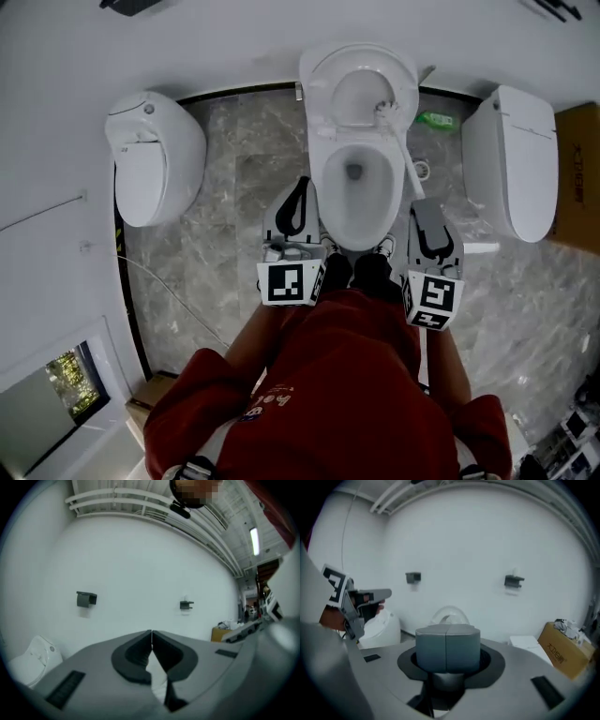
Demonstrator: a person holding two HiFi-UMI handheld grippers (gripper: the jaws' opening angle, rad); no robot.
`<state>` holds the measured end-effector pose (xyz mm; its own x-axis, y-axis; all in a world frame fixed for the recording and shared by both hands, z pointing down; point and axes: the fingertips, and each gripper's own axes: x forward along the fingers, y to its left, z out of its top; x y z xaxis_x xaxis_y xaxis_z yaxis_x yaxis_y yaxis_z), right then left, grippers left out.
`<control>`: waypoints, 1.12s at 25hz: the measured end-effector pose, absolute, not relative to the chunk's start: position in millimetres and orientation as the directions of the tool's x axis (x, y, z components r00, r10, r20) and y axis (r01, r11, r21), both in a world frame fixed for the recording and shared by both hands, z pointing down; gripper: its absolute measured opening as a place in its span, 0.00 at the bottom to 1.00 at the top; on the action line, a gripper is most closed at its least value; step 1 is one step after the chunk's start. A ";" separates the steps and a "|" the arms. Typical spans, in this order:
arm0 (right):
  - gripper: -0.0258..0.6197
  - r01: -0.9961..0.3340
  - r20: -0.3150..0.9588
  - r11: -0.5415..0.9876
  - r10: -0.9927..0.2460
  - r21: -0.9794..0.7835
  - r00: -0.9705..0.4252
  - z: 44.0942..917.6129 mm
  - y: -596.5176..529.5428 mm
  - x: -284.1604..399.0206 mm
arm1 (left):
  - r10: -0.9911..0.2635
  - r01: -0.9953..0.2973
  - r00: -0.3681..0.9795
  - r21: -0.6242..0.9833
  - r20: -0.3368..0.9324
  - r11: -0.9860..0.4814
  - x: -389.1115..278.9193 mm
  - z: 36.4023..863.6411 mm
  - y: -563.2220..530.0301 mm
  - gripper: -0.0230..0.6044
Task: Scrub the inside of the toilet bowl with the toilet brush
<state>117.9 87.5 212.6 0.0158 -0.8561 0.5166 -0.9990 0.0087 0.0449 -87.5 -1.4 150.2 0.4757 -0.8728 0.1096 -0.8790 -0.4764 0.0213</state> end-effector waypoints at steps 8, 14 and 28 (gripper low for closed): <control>0.28 -0.992 0.108 -0.107 -0.988 0.069 0.114 59.2 55.2 177.9 | -0.859 -0.863 0.504 -0.009 -0.085 -0.505 -42.5 31.5 -2.5 0.03; 0.28 -0.978 0.016 -0.190 -0.981 0.089 0.192 25.8 74.5 226.8 | -0.814 -0.829 0.556 -0.044 -0.166 -0.557 11.6 -9.7 9.0 0.03; 0.28 -0.953 0.067 -0.288 -0.953 0.092 0.295 50.2 108.1 320.9 | -0.746 -0.759 0.650 -0.076 -0.143 -0.647 123.0 5.3 23.0 0.03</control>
